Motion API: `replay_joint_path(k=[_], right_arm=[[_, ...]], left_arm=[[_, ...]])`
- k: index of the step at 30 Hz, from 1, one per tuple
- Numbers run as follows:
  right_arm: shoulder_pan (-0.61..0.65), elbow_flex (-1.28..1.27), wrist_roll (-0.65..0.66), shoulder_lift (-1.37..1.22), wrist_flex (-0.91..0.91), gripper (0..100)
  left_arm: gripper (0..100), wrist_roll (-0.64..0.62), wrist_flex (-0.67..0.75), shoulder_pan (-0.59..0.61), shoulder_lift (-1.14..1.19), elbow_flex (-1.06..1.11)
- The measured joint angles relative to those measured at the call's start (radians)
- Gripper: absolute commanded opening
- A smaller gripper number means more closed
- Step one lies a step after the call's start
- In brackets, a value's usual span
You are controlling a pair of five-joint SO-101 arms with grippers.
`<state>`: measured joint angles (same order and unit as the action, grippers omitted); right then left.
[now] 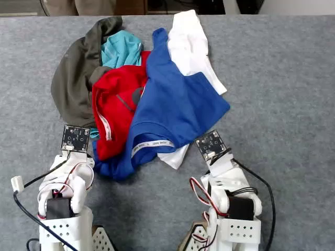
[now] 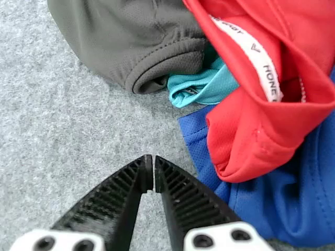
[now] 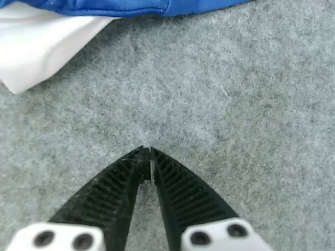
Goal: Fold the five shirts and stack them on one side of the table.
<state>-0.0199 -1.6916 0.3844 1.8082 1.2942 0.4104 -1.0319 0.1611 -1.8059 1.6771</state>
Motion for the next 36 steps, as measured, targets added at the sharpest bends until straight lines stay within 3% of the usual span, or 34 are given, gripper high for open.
replay_joint_path(k=[13,27,36], right_arm=[[0.002,0.000,0.000,0.000,0.002,0.9],[0.084,0.000,0.000,0.000,0.018,0.9],[0.135,0.008,-0.015,0.000,-0.173,1.3]], left_arm=[[3,0.000,0.000,0.000,0.000,0.000],[3,0.000,0.000,-0.006,0.000,0.000],[3,0.000,-0.002,0.015,0.000,-0.049]])
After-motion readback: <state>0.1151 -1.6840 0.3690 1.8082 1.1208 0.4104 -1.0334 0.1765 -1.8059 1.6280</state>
